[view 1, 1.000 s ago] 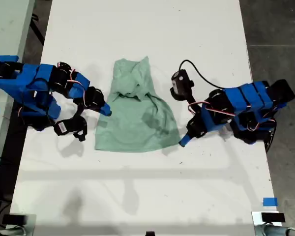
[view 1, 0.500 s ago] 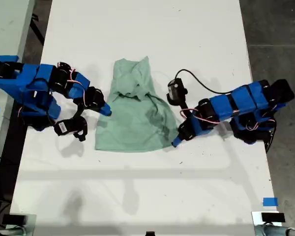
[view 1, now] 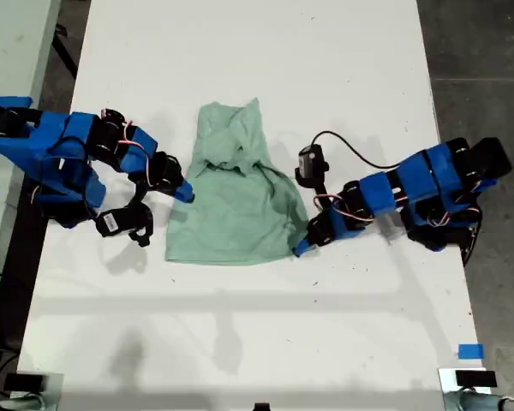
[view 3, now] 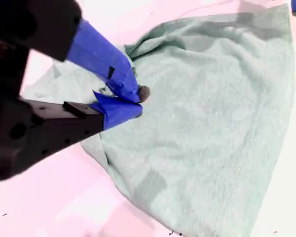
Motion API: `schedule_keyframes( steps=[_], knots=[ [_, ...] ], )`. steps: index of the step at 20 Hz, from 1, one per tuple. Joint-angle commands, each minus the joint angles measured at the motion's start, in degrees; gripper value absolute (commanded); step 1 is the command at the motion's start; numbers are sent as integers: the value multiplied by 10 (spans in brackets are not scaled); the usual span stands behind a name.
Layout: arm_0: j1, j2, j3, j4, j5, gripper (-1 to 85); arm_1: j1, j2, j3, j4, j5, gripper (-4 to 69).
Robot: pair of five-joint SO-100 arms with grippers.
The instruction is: Fold tshirt
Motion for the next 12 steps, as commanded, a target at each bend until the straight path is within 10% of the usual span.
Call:
schedule_keyframes(
  steps=[1, 6, 9, 12],
  knots=[
    [0, 3, -19, -18, -4, 1, 16, -7, -2, -31, -7, 299],
    [-2, 0, -18, -18, -3, 1, 23, -43, 7, -62, 1, 297],
    [-4, -1, -18, -18, -2, 1, 23, -53, 7, -63, 16, 2],
    [-4, -1, -18, -16, -1, 1, 20, -40, -11, -29, 17, -18]
  ],
)
